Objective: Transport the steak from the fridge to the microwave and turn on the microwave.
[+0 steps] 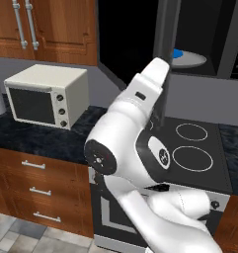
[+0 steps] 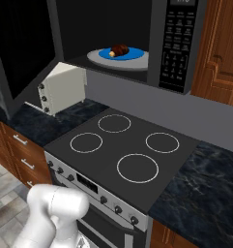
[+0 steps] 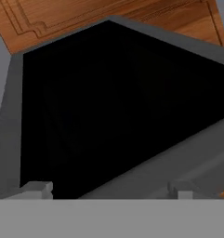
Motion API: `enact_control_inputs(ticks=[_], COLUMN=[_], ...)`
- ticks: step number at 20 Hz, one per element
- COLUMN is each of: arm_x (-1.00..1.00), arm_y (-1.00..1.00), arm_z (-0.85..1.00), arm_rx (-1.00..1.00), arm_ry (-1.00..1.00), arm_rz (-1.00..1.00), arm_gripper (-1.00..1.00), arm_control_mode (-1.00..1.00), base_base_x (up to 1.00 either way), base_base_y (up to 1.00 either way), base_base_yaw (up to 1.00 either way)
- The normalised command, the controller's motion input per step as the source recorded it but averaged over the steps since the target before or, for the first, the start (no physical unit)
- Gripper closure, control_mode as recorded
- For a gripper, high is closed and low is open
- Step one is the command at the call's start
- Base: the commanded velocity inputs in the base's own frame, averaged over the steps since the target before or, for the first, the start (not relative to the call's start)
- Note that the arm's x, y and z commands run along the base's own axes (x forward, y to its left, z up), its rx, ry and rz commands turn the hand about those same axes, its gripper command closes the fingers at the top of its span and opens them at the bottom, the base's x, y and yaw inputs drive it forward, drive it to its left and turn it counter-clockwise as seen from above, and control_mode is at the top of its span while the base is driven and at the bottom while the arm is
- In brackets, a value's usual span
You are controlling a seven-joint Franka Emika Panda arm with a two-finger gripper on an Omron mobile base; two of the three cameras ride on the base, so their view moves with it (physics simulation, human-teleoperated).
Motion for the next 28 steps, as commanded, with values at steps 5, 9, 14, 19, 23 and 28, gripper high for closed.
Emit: enact_control_inputs(ticks=[5,9,14,19,23,28], arm_x=[-0.08,0.00,0.04,0.37,0.60,0.70], arm_y=[-0.97,-0.85,-0.53,-0.39,-0.26,-0.17], arm_z=[0.00,0.00,-0.03,-0.04,-0.04,0.00], arm_rx=[0.00,0.00,0.00,0.00,0.00,0.00], arm_ry=[-0.07,-0.05,-0.04,-0.04,-0.02,-0.02], arm_rz=[0.00,0.00,0.02,0.02,0.02,0.00], arm_gripper=[-1.00,-1.00,-1.00,-1.00,-1.00,-1.00], arm_control_mode=[-1.00,-1.00,-1.00,-1.00,-1.00,-1.00], base_base_x=[0.00,0.00,0.00,0.00,0.00,0.00], base_base_y=[0.00,0.00,0.00,0.00,0.00,0.00], base_base_yaw=[0.00,0.00,0.00,0.00,0.00,0.00])
